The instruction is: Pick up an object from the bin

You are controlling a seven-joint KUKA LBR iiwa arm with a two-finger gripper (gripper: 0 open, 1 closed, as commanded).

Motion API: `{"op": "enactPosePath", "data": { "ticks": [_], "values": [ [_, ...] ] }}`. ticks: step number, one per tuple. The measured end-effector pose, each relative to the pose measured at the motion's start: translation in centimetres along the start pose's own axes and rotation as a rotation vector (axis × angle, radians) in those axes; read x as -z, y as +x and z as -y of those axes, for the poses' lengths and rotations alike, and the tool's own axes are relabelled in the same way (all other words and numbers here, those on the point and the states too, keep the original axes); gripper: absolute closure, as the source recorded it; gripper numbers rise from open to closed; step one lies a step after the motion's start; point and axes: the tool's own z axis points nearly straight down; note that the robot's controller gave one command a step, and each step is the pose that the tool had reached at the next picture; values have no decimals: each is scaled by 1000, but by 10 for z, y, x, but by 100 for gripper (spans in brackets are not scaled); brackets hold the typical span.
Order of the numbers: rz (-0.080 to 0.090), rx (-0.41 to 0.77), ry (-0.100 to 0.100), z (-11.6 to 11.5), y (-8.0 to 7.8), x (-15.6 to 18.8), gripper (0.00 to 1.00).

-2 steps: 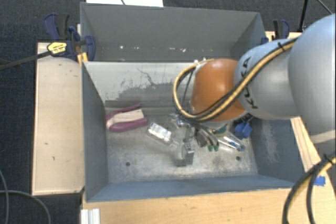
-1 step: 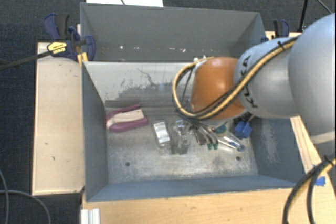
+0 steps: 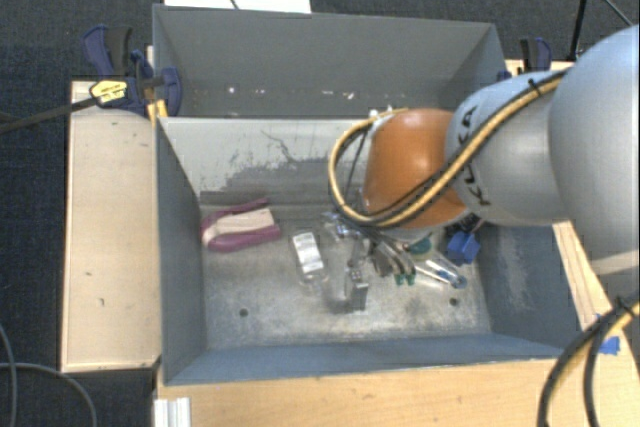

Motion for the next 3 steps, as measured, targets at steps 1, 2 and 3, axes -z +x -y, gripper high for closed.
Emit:
{"op": "enactPosePath", "data": {
  "ticks": [1,2,3],
  "values": [
    [4,135,-1,-55,-14,0,0],
    [2,127,0,-53,-14,0,100],
    [9,202,0,-71,9,153,100]
  ]
}}
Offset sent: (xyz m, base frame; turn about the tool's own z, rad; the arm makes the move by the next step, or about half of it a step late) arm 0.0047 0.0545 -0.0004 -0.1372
